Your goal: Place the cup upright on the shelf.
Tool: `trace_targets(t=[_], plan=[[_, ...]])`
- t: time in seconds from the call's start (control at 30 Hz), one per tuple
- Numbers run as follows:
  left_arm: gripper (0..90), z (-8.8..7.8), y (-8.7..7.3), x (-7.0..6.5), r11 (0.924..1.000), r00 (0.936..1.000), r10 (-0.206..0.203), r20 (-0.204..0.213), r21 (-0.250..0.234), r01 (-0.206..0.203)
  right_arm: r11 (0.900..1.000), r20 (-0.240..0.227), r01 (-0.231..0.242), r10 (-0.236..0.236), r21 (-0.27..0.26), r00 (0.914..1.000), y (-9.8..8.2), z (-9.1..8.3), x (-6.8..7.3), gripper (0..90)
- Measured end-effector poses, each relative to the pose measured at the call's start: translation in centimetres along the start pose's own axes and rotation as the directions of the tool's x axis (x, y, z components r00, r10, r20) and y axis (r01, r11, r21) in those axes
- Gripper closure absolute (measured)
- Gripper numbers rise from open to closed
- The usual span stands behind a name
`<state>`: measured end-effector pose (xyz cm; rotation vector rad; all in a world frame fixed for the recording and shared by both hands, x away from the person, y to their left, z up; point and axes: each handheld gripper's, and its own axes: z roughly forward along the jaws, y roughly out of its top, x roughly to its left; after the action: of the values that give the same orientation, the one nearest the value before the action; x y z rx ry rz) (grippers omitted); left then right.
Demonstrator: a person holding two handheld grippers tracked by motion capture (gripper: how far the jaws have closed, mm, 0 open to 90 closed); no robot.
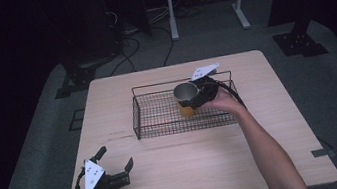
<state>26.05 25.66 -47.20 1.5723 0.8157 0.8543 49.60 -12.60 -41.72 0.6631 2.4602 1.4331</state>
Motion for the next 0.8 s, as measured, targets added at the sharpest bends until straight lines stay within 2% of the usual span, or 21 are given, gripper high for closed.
trace_targets(t=[0.8], plan=[[0.0, 0.1, 0.0, 0.0, 1.0, 1.0, 0.002, -0.004, 0.004, -0.002, 0.996, 0.007, -0.008, 0.008, -0.092, 0.9999, 1.2, -2.1, 0.2, 0.0]])
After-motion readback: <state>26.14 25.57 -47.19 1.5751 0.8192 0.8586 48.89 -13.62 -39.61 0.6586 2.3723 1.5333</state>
